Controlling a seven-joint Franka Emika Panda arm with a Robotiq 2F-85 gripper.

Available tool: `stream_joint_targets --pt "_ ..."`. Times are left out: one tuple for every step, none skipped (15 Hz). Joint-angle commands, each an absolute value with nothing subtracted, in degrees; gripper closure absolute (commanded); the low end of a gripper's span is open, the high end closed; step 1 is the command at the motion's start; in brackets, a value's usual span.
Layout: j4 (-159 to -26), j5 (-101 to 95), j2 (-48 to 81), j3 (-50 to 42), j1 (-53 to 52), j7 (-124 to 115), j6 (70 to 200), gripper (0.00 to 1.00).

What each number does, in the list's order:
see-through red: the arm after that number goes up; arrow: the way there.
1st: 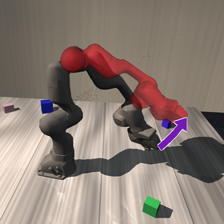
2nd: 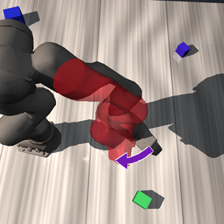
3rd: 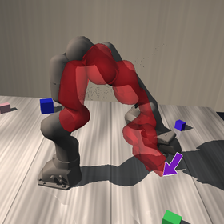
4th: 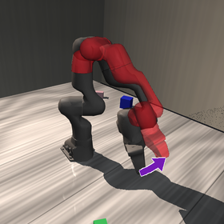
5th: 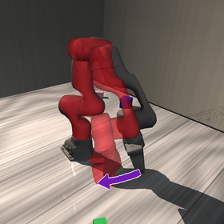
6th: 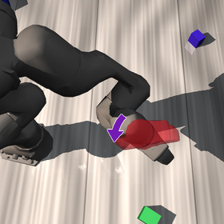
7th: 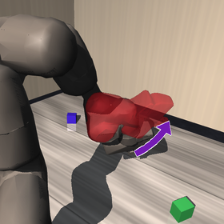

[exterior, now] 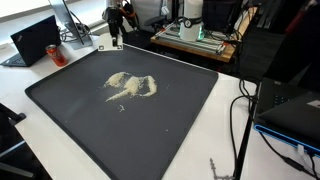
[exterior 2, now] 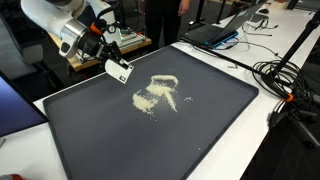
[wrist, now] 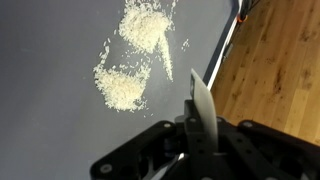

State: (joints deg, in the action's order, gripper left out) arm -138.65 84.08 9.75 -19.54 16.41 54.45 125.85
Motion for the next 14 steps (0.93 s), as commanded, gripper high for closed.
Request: stream_joint_targets --pt "-142.34 76.79 3.11 -18.51 14.73 54.45 132.93 0.99" --pt "-142.94 73.9 2.04 -18.02 14.27 53.68 134.88 0.99" --pt "-143.61 70.35 1.01 -17.39 13.78 52.9 136.89 0.99" --pt "-144.3 67.22 -0.01 -16.81 13.47 52.25 138.52 0.99" --pt "-145.06 64.04 -0.98 -16.19 13.2 51.77 140.02 0.99" --pt "-145.88 60.97 -2.08 -15.53 12.89 51.39 141.52 0.99" --pt "-146.72 58.35 -3.15 -14.85 12.63 51.24 143.03 0.99" --pt "-147.61 55.48 -4.36 -14.14 12.32 51.12 144.37 0.99" --pt "-148.4 52.26 -5.32 -13.56 12.14 50.74 145.04 0.99" --pt "-149.22 49.66 -6.45 -12.9 11.82 50.22 146.58 0.99" --pt "-150.13 46.47 -7.58 -12.22 11.51 49.49 148.08 0.99" --pt "-150.88 43.28 -8.59 -11.63 11.28 48.69 149.17 0.99" --pt "-151.58 40.45 -9.57 -11.07 10.96 47.77 150.41 0.99" --pt "-152.21 37.34 -10.59 -10.56 10.63 46.48 151.41 0.99"
